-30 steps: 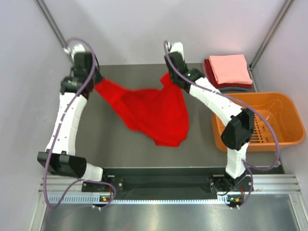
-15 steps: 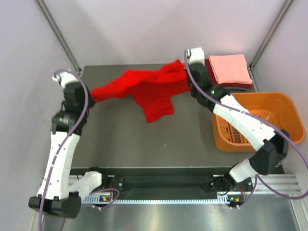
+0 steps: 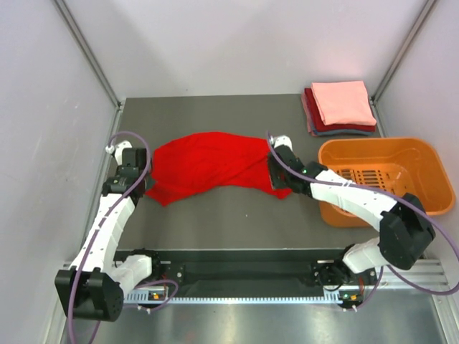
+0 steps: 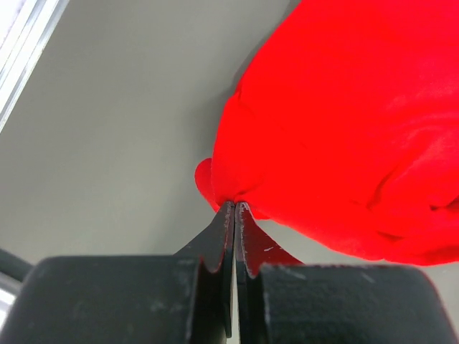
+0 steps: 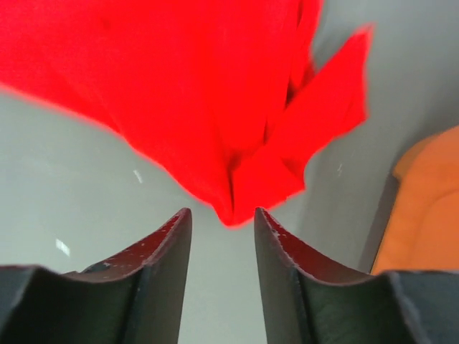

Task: Fold and stack the t-shirts
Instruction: Flatten the tshirt out

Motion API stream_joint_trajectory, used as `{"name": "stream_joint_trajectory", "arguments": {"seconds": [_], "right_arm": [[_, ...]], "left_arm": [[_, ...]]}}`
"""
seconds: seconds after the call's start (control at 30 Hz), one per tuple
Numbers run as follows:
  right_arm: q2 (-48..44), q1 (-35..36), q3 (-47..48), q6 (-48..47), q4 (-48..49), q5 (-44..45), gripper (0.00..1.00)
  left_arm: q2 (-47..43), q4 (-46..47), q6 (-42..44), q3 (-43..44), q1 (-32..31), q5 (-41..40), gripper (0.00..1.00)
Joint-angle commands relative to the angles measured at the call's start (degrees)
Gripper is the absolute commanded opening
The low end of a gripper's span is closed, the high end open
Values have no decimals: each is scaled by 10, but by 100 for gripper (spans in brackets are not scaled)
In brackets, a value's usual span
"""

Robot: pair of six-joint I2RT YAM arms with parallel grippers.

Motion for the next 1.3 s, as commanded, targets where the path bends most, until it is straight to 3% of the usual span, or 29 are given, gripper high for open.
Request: {"name": "stream_joint_trajectory", "arguments": {"seconds": [0.0,0.23,0.43,0.6,1.0,1.27], "right_arm": [[24,-6,99,101,-26,104,42],[210,-43,302,262,-124,148,41],[329,-95,428,350,-141,118,40],[399,-123,522,367,-145,105,39],[457,-145,532,399,-72,7,36],[491,-145,540,423,-77,2,35]], "left_arm": [[-13,53,-14,-3,4,-21,0],[-48,79,-22,-27,4,6,0],[-52,93,-25,-52,4,49,0],[-51,96,-17,-51,4,68,0],[-61,98,-7,-51,4,81,0],[-64,98,-6,-52,4,84,0]]}}
